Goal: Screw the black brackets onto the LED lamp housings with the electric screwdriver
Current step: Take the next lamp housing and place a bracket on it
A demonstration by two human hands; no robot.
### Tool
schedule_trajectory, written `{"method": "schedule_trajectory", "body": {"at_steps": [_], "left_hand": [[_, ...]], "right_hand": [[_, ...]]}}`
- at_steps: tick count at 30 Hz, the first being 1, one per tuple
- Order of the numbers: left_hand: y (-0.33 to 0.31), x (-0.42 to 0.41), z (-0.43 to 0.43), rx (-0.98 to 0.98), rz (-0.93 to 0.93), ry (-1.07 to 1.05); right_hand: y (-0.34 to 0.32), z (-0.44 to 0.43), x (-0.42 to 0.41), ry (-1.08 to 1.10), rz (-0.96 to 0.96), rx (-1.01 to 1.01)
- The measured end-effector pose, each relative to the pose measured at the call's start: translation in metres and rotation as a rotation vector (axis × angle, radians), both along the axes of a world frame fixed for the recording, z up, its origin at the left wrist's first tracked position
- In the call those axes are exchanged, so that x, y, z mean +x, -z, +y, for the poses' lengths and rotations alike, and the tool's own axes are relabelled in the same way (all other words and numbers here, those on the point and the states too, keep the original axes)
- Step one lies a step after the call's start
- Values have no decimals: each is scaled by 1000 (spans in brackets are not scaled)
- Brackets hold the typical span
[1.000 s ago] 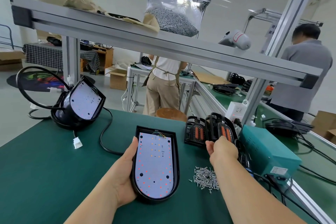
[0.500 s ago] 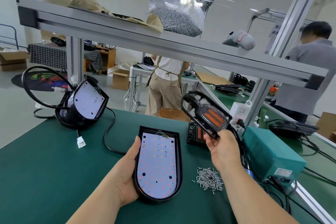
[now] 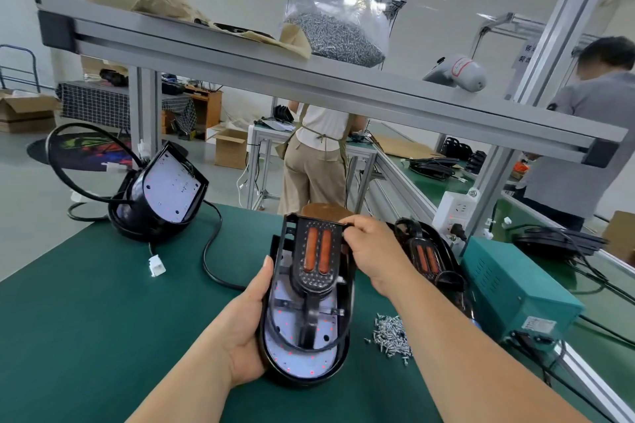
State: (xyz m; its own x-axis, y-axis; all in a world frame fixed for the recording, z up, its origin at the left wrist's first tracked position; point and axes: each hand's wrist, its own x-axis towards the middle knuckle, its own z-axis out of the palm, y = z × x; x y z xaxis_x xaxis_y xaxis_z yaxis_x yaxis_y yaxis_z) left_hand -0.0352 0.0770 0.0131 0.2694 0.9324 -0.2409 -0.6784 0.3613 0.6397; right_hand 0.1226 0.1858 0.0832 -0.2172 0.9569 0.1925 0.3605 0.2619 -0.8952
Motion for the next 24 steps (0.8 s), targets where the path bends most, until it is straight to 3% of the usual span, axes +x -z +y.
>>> {"method": "schedule_trajectory", "body": {"at_steps": [7, 13, 15, 19, 22, 24], "left_hand": [[1, 2, 0, 21, 18, -83], [0, 6, -4, 42, 52, -176], [0, 6, -5, 45, 41, -186], [2, 3, -2, 70, 14, -212], [3, 4, -2, 93, 32, -223], [4, 6, -2, 108, 61, -241]], "right_hand": [[12, -5, -12, 41, -307, 106], [25, -19, -15, 132, -401, 182], [27, -26, -16, 175, -301, 121], [39, -51, -17, 213, 119, -147], [52, -65, -15, 128, 255, -313], [56, -64, -13, 145, 272, -303]]}}
